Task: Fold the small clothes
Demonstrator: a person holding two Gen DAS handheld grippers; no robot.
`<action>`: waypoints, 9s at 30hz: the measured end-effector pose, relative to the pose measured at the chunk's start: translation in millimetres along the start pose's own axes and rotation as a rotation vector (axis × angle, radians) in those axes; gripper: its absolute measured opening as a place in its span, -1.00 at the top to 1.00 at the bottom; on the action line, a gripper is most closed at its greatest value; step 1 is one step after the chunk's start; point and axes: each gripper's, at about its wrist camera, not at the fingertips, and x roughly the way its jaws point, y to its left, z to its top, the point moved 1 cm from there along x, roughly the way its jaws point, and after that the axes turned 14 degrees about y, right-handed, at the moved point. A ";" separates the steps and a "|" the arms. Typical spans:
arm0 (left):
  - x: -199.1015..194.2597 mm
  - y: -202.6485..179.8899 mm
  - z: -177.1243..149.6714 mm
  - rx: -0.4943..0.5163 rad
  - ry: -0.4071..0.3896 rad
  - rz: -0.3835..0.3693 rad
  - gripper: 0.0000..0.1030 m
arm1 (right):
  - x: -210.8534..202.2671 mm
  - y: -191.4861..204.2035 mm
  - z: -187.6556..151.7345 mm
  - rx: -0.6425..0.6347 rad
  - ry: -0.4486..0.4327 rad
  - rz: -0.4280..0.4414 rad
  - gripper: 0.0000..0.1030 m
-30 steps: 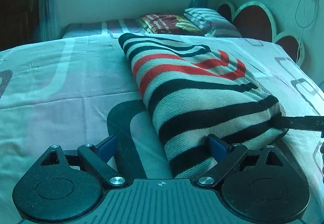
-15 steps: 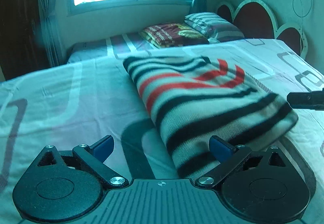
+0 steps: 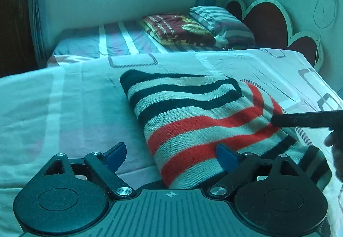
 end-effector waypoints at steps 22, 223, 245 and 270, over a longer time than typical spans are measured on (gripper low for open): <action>24.5 10.8 26.5 -0.032 0.007 -0.030 -0.77 | 23.4 -65.1 41.6 0.258 -0.087 0.245 0.41; -416.2 -57.7 -434.2 -0.323 -0.241 0.405 -0.99 | -228.6 359.8 -317.4 -0.396 -0.063 -0.058 -0.79; -420.4 -57.4 -431.9 -0.308 -0.242 0.410 -0.99 | -232.2 364.7 -316.5 -0.391 -0.083 -0.061 -0.80; -420.5 -48.8 -431.1 -0.306 -0.251 0.406 -0.99 | -228.2 371.3 -318.5 -0.386 -0.087 -0.069 -0.80</action>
